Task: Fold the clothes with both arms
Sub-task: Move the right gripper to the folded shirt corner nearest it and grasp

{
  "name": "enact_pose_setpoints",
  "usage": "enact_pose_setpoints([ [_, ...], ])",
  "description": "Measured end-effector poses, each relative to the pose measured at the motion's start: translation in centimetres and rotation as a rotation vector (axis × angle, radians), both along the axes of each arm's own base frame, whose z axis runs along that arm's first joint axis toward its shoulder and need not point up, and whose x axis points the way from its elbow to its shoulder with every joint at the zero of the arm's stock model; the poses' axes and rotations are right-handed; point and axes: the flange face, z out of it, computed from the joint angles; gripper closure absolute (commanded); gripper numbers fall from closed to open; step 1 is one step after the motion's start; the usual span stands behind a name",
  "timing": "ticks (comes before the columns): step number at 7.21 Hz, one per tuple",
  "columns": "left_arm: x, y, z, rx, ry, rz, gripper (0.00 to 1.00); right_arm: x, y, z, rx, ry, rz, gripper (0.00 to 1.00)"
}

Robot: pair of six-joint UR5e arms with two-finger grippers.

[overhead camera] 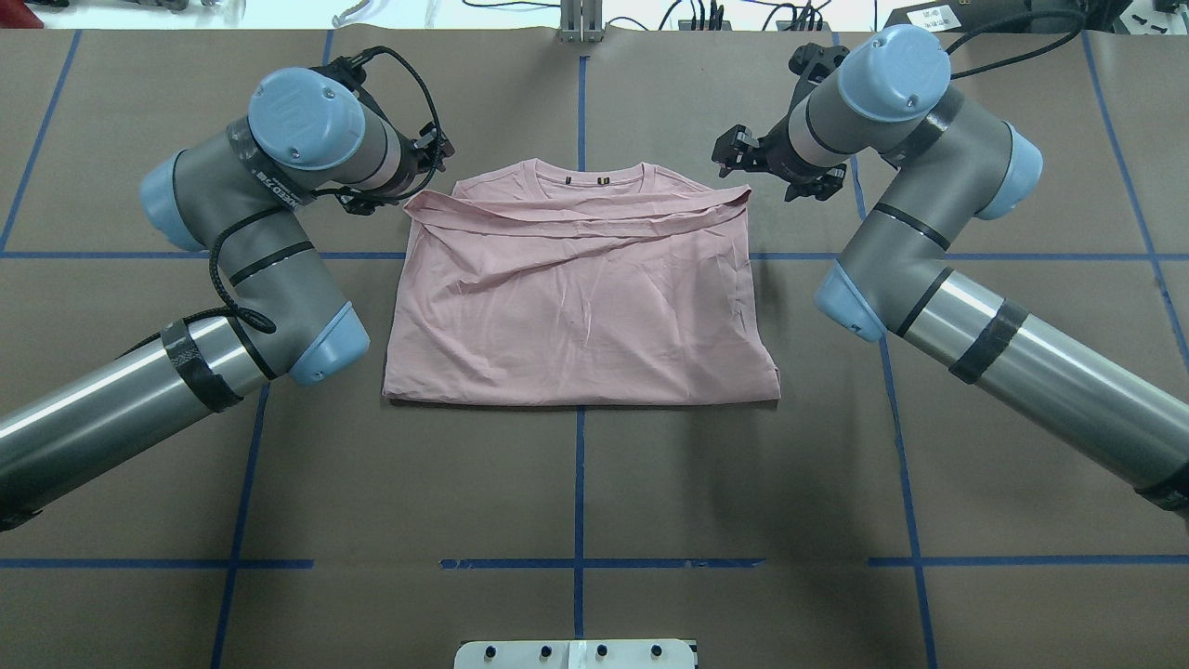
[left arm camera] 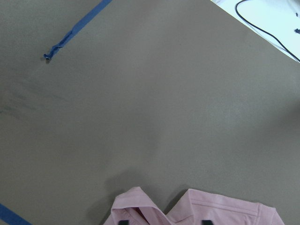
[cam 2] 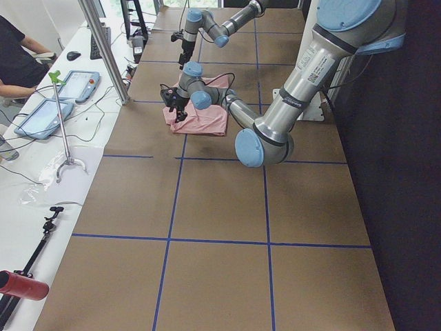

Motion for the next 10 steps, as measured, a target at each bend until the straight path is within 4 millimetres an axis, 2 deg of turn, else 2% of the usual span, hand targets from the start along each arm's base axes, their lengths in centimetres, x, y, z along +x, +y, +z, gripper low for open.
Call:
enact_pose_setpoints([
  [1,-0.1,0.1,-0.3,0.003,0.003,0.001,0.00,0.0,2.2,-0.7,0.000,-0.027,-0.016,0.00],
  [3,-0.4,0.4,-1.1,0.012,0.015,0.001,0.00,0.1,8.9,-0.7,-0.040,-0.085,-0.031,0.00],
  [5,-0.7,0.7,-1.7,0.021,0.025,0.002,0.00,-1.4,16.5,1.8,-0.064,-0.069,-0.048,0.01],
  [6,-0.8,0.8,-2.2,0.026,0.031,0.002,0.00,-2.3,19.0,3.2,-0.063,-0.042,-0.058,0.05],
  [7,-1.0,1.0,-2.8,0.032,0.039,0.003,0.00,-2.9,20.4,4.2,-0.065,-0.024,-0.068,0.09],
  [8,-1.2,1.3,-3.2,0.037,0.047,0.005,0.00,-3.2,21.0,4.8,-0.066,-0.014,-0.075,0.15],
  [10,-1.2,1.5,-3.5,0.038,0.053,0.009,0.00,-3.7,21.4,5.0,-0.070,-0.008,-0.083,0.18],
])
